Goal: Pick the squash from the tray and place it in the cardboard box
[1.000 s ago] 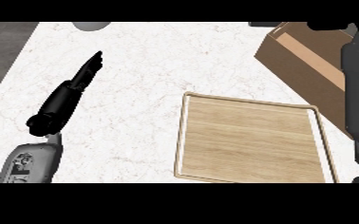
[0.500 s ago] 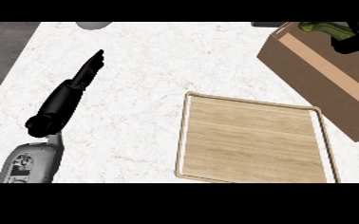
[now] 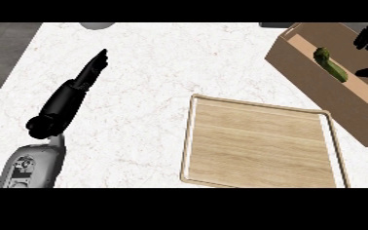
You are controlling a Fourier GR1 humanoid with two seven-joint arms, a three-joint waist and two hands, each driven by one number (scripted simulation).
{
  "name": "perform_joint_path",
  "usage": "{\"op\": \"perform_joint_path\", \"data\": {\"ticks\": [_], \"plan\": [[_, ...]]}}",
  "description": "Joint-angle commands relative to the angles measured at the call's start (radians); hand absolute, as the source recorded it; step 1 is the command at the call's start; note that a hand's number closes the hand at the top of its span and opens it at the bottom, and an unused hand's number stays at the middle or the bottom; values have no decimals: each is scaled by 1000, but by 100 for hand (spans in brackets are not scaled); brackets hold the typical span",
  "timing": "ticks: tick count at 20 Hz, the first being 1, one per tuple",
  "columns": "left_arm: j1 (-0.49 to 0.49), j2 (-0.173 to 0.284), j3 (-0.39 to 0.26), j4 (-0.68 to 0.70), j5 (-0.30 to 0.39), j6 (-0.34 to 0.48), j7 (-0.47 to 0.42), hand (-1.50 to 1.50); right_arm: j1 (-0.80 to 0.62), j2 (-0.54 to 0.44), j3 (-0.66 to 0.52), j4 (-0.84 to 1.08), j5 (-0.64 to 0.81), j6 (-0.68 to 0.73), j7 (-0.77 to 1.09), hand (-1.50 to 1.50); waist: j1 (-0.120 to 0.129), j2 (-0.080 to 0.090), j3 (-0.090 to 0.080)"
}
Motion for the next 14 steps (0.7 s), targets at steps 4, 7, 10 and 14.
{"op": "perform_joint_path", "data": {"ticks": [4, 7, 10, 14], "plan": [[17, 8, 6, -7, -2, -5, 1, 0, -9, -16, -158, 20, -176, -64, -231, -150, -12, -4, 2], [-4, 5, 13, -2, 0, 3, 13, 0, -86, 36, -371, 51, -383, -51, -179, -150, -19, -8, 5], [25, -9, 3, 4, -7, 11, -16, 0, -90, -12, -517, 97, -512, -37, -127, -150, -23, -3, 3], [13, -20, -16, -19, -8, 5, 9, 0, -51, -69, -602, 142, -583, -79, -71, -150, -6, 3, 2]]}}
